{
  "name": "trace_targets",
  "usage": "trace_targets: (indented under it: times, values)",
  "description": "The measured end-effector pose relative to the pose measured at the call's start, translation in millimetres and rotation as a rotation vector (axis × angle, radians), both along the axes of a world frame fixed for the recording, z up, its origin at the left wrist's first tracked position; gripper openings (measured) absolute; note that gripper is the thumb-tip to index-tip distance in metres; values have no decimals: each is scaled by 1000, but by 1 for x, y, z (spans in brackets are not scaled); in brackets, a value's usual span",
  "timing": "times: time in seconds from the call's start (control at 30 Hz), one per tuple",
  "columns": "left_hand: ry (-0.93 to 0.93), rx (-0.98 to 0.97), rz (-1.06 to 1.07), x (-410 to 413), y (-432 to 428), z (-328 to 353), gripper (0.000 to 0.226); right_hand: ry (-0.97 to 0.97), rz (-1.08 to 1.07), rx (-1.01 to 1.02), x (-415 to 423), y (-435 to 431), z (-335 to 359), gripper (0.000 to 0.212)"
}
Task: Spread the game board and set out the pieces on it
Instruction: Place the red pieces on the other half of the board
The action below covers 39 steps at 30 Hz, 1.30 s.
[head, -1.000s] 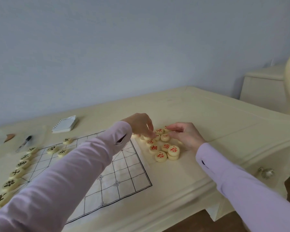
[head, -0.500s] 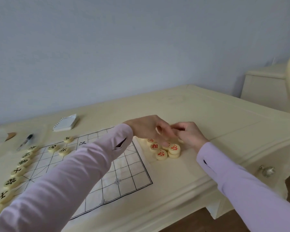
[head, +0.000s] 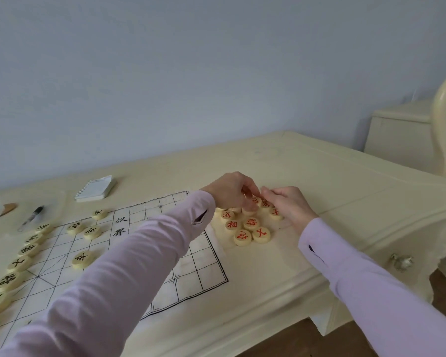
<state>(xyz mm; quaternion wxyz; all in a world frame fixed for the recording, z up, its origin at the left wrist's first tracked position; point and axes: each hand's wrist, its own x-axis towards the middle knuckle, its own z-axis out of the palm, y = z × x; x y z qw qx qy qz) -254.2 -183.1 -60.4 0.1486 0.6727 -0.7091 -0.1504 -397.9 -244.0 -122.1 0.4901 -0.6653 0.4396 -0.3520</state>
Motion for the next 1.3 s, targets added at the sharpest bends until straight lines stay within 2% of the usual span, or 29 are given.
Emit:
trace_targets:
  times: [0.07, 0.17, 0.23, 0.3, 0.37, 0.47, 0.57, 0.77, 0.93, 1.03, 1.17, 1.3]
  values:
    - [25, -20, -6, -2, -2, -3, 33, 1, 35, -21, 0, 2, 1, 31]
    - [64, -78, 14, 3, 0, 1, 35, -21, 74, -48, 0, 3, 0, 16]
    - [24, -88, 41, 13, 4, 7, 30, -11, 76, -64, 0, 1, -2, 14]
    - [-50, -46, 39, 22, 10, 12, 23, 0, 81, -73, -1, -1, -3, 14]
    - [-46, 36, 13, 25, 17, 13, 20, -5, 84, -69, -1, -2, -4, 14]
    - [-14, 105, -54, 15, 21, 10, 21, 2, 82, -73, 0, -3, -5, 14]
    - [-63, 148, -109, 3, 19, 4, 27, 18, 64, -75, 0, -3, -4, 14]
    - [-166, 161, -119, -8, 15, 3, 36, 53, 33, -71, 3, -2, -2, 9]
    - [-133, 164, -111, -8, 16, -2, 40, 70, 25, -64, 3, -1, 0, 11]
    - [-68, 128, -55, 1, 21, 7, 41, 92, 2, -76, 3, -1, 0, 13]
    - [-86, -21, 125, 37, 31, 27, 28, 82, -5, -67, 4, -1, 1, 16]
    - [-143, 30, 250, 73, 50, 27, 27, 14, -73, 32, 11, -1, 12, 14]
